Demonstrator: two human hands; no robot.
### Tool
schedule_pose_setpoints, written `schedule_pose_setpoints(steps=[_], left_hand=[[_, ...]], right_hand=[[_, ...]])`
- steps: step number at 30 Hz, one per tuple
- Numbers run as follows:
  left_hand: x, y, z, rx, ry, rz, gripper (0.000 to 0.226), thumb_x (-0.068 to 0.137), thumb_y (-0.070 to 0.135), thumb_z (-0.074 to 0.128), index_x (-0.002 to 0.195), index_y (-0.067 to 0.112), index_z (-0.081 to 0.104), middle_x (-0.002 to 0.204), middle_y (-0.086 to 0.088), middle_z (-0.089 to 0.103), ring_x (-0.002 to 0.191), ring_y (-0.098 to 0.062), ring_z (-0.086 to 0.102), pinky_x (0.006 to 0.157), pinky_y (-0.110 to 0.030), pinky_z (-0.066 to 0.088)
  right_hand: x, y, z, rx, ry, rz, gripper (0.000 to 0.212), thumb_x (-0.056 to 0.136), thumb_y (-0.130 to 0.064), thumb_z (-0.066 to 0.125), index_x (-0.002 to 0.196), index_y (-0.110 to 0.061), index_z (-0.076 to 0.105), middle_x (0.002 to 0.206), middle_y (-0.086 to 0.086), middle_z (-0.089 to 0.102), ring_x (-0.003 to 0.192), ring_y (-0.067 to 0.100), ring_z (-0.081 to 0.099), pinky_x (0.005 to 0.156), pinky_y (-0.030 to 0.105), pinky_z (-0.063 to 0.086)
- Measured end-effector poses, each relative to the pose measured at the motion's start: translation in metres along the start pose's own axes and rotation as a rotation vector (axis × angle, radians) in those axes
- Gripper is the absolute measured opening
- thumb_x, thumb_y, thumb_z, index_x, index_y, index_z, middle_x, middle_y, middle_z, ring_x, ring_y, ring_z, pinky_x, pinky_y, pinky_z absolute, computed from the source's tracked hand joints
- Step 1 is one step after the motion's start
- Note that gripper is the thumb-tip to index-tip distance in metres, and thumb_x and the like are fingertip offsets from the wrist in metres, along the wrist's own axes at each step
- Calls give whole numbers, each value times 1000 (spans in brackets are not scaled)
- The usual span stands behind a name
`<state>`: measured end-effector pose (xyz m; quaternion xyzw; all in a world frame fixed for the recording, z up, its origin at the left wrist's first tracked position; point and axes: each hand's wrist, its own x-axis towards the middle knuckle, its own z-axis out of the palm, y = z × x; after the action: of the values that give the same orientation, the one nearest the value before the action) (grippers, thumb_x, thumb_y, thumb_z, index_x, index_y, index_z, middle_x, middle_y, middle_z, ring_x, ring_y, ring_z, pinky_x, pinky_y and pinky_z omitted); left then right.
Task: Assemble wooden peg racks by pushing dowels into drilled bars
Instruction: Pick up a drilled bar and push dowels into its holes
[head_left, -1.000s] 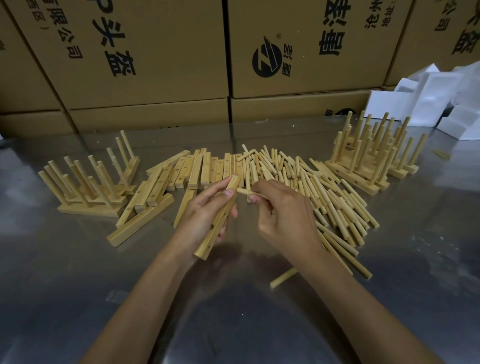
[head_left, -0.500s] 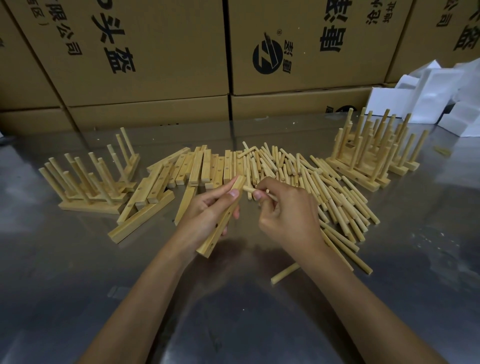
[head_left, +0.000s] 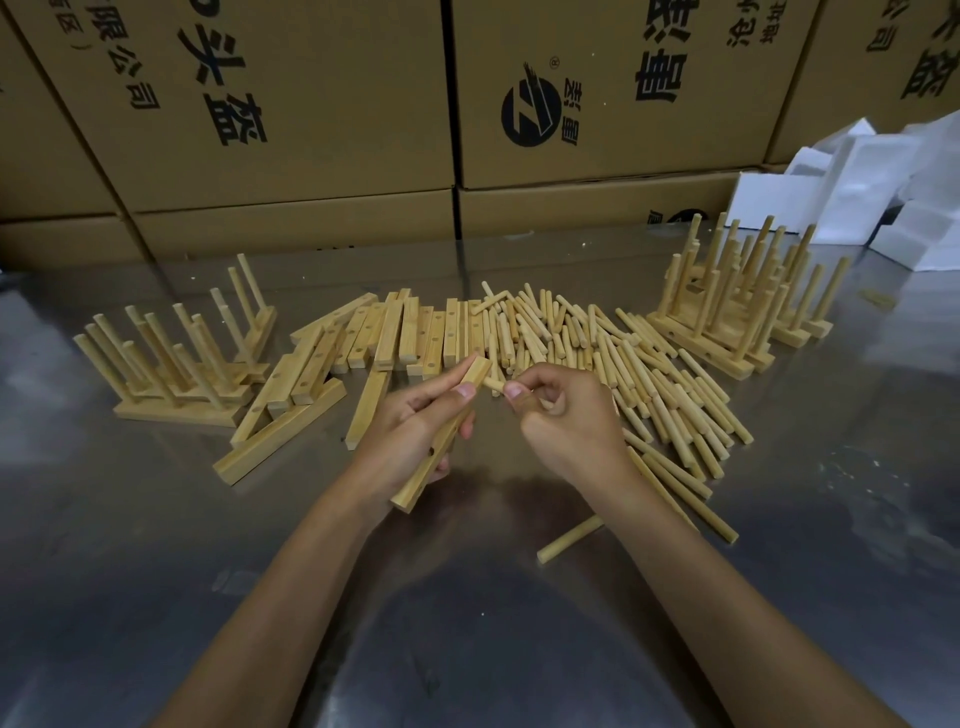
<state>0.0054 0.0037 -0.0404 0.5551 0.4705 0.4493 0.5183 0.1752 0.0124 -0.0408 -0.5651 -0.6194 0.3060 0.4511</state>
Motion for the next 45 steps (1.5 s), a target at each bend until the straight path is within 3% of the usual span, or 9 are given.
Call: schedule_pose_setpoints(steps=[7, 10, 13, 17, 25, 30, 34, 41, 45], left_hand=[[2, 2, 0, 19, 60, -43, 27, 100, 35, 58, 120, 52, 65, 75, 0, 67, 52, -10, 49, 47, -22, 43], [5, 1, -6, -8, 185, -96, 28, 100, 38, 58, 126, 47, 62, 76, 3, 70, 53, -9, 52, 48, -22, 47], [11, -2, -18, -73, 325, -146, 30, 101, 39, 57, 130, 42, 61, 75, 5, 70, 58, -12, 53, 50, -24, 47], [16, -6, -25, -115, 390, -194, 33, 102, 36, 56, 135, 36, 60, 77, 4, 71, 57, -13, 53, 52, -26, 47], [18, -9, -23, -154, 400, -207, 31, 105, 32, 49, 134, 32, 59, 83, -1, 69, 55, -12, 51, 47, -25, 44], [21, -12, -24, -174, 398, -214, 33, 106, 31, 48, 138, 29, 58, 82, -1, 68, 55, -12, 50, 46, -25, 42], [21, -11, -24, -208, 393, -218, 34, 106, 29, 47, 139, 28, 56, 82, -2, 67, 55, -13, 49, 46, -26, 41], [19, -7, -25, -283, 406, -235, 34, 106, 27, 46, 139, 26, 53, 75, 1, 71, 53, -12, 52, 47, -26, 44], [17, -3, -26, -378, 402, -257, 30, 105, 29, 48, 129, 14, 59, 71, 3, 72, 47, -9, 50, 43, -20, 44]], right_hand=[[9, -8, -19, 157, -222, 124, 21, 97, -32, 62, 91, -17, 74, 68, 1, 71, 59, 12, 62, 60, 28, 53], [16, -3, -32, 201, -215, 143, 25, 100, -37, 57, 97, -18, 74, 81, 1, 76, 70, 10, 69, 71, 25, 58], [27, 8, -53, 9, -24, 108, 16, 98, -27, 56, 91, -29, 70, 81, -6, 74, 77, 9, 66, 76, 29, 53], [30, 23, -60, -347, 74, 38, 16, 92, -18, 56, 90, -27, 70, 79, -16, 66, 74, 4, 60, 59, 20, 39], [45, 24, -7, -765, 71, -64, 29, 95, -39, 60, 97, -12, 69, 104, 7, 65, 112, 28, 53, 91, 40, 47], [44, 25, -16, -699, -7, 73, 26, 94, -30, 60, 80, -10, 69, 87, 7, 68, 97, 27, 61, 81, 37, 52], [39, 19, -34, -723, -48, 164, 21, 87, -28, 61, 71, -16, 66, 68, 1, 63, 69, 20, 60, 54, 29, 38], [28, 12, -38, -677, -31, 108, 6, 81, -18, 62, 81, -19, 68, 80, -2, 66, 82, 22, 61, 67, 31, 45], [25, 1, -48, -219, 1, 69, 10, 79, -21, 76, 78, -27, 68, 75, -7, 67, 70, 4, 61, 60, 24, 41]])
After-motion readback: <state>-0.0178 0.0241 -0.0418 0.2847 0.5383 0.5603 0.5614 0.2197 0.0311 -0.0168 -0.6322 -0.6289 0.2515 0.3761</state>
